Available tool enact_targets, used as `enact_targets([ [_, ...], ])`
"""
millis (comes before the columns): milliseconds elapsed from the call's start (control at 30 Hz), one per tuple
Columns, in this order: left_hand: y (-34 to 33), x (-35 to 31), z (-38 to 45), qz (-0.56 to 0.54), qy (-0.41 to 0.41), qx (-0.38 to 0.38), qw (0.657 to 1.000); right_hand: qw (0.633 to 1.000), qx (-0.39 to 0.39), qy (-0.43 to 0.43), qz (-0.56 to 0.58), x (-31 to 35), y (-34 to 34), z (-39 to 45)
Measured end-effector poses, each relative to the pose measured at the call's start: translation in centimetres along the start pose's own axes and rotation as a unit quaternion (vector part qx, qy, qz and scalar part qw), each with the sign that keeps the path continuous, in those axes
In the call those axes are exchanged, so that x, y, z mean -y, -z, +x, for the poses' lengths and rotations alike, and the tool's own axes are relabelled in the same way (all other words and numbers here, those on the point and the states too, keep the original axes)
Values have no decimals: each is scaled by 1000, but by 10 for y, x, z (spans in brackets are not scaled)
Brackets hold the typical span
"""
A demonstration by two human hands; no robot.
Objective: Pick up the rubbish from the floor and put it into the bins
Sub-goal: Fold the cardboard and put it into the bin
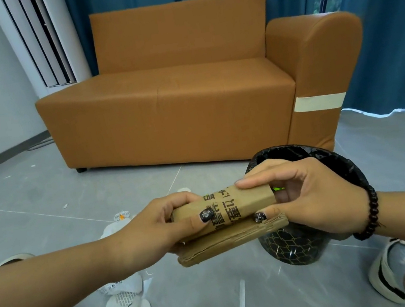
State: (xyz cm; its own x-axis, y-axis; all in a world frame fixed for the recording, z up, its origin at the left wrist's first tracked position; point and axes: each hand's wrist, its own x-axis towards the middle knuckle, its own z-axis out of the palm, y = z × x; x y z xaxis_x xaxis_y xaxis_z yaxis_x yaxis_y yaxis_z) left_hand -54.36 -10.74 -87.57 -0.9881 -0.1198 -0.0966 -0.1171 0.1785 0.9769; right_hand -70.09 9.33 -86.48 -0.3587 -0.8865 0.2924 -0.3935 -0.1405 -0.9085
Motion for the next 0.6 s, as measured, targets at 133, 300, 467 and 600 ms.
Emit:
enact_targets([
  [133,-2,-2,2,53,-66,-71,994,999,-9,-32,11,0,4,1],
  [300,-5,-4,7,52,-110,-129,984,979,6,-170,116,0,9,4],
  [467,-5,-5,21,42,-101,-124,986,981,-43,-156,108,-3,11,4],
  [600,-14,-3,40,-21,-70,-84,994,985,-100,-123,64,-3,27,3],
])
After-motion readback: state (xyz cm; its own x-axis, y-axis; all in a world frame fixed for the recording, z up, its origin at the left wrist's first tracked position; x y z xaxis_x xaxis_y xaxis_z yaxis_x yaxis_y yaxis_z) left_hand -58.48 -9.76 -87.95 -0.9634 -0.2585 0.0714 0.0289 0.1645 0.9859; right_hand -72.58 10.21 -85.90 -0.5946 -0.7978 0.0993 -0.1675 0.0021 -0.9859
